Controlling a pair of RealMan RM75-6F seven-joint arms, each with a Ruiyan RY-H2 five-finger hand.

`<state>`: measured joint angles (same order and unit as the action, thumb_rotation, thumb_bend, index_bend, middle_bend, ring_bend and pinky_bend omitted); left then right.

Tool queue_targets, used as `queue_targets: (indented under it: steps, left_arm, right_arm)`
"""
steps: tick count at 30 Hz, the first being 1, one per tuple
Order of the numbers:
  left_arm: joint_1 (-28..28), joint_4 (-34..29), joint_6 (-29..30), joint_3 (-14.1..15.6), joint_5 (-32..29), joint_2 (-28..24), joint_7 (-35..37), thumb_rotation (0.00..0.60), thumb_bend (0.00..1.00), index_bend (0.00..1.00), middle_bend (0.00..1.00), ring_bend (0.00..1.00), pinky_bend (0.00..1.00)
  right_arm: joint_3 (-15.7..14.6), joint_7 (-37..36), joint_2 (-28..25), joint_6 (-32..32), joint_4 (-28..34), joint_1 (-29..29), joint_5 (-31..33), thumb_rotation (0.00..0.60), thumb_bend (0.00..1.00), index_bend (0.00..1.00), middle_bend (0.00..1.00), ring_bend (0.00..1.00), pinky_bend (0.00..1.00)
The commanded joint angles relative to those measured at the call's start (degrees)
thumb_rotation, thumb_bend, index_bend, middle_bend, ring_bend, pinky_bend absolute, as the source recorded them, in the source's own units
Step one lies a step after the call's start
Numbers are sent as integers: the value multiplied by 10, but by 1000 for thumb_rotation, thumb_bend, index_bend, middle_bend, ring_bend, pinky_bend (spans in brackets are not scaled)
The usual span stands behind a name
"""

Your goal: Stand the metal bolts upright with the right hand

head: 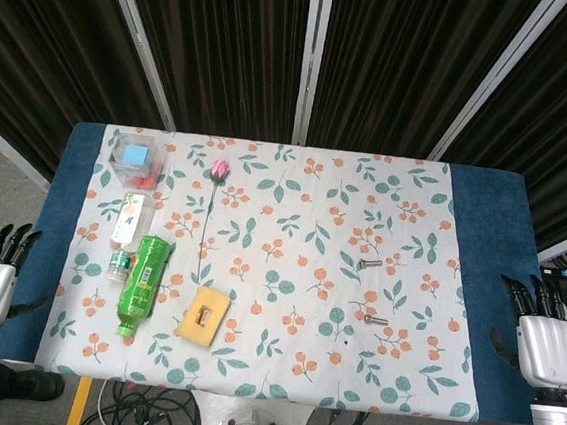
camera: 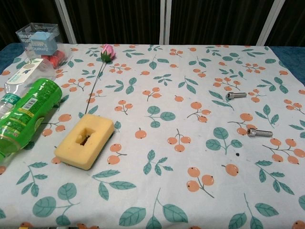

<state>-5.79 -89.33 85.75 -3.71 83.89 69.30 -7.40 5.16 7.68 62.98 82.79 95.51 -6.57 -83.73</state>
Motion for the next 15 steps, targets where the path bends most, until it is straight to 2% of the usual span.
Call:
queue_targets:
  steps: [1, 10, 15]
  left_arm:
    - [0, 0, 1, -1, 0, 0, 0, 600, 0, 128, 67, 0, 0]
    - [0, 1, 2, 0, 1, 1, 1, 600, 0, 128, 67, 0, 0]
    - [-1, 3, 1, -1, 1, 1, 2, 600, 0, 127, 67, 0, 0]
  right_arm:
    - [0, 3, -1, 0, 1, -1, 0, 600, 225, 123, 180, 0, 0]
    - [0, 8, -4, -19, 7, -12, 1, 600, 225, 123, 180, 0, 0]
    - [10, 14, -6, -78, 7, -54, 4, 600, 225, 127, 181, 0, 0]
